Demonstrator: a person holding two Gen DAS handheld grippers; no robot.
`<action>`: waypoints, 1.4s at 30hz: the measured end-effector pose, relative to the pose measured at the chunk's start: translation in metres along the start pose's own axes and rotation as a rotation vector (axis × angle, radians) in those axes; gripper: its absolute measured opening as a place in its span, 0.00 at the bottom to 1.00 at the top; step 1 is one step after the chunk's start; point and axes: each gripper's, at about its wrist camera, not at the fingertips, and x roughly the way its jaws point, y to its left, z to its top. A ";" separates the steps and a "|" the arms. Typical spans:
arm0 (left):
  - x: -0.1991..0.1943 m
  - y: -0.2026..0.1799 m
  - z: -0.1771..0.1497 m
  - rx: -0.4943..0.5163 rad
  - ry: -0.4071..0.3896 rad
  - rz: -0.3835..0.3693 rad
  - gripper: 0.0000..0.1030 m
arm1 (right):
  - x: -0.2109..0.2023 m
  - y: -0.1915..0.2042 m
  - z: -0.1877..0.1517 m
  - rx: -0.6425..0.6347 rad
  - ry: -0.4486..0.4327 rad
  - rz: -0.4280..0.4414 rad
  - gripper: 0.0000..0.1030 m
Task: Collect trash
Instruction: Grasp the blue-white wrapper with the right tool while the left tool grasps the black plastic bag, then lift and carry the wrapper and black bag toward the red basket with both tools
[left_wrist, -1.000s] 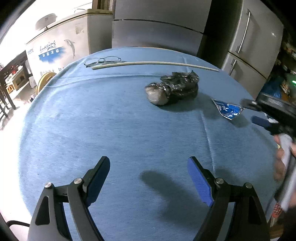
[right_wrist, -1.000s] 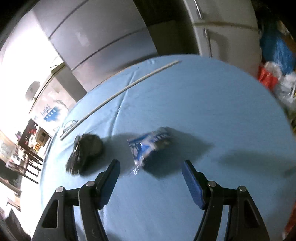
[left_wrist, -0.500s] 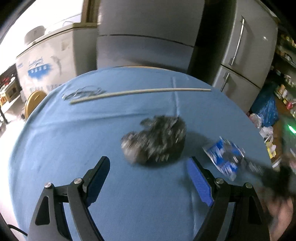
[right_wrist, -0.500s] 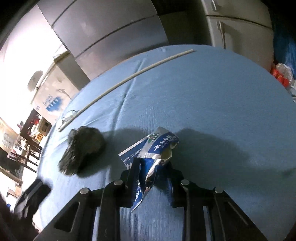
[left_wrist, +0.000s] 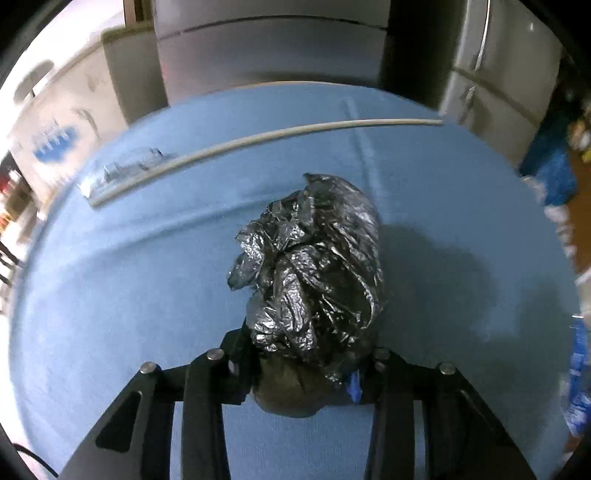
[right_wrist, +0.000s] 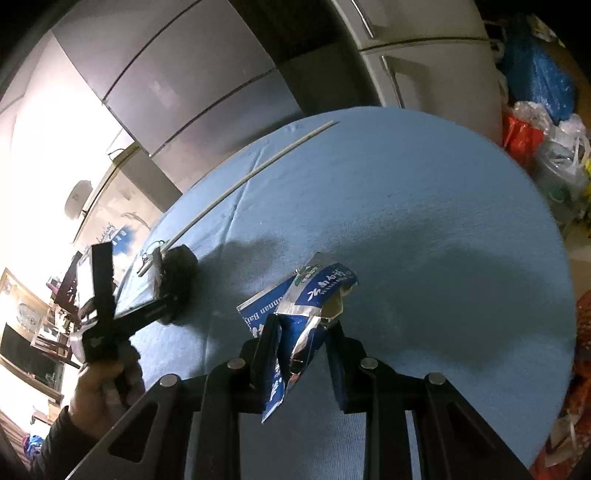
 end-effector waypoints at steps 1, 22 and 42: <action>-0.009 -0.001 -0.006 0.008 -0.020 0.012 0.38 | 0.000 0.001 -0.002 0.000 0.002 0.005 0.26; -0.097 -0.005 -0.068 0.004 -0.130 0.028 0.37 | -0.010 0.024 -0.037 -0.041 0.012 0.064 0.26; -0.136 -0.050 -0.112 0.067 -0.155 -0.032 0.37 | -0.047 -0.011 -0.058 0.033 -0.029 0.073 0.26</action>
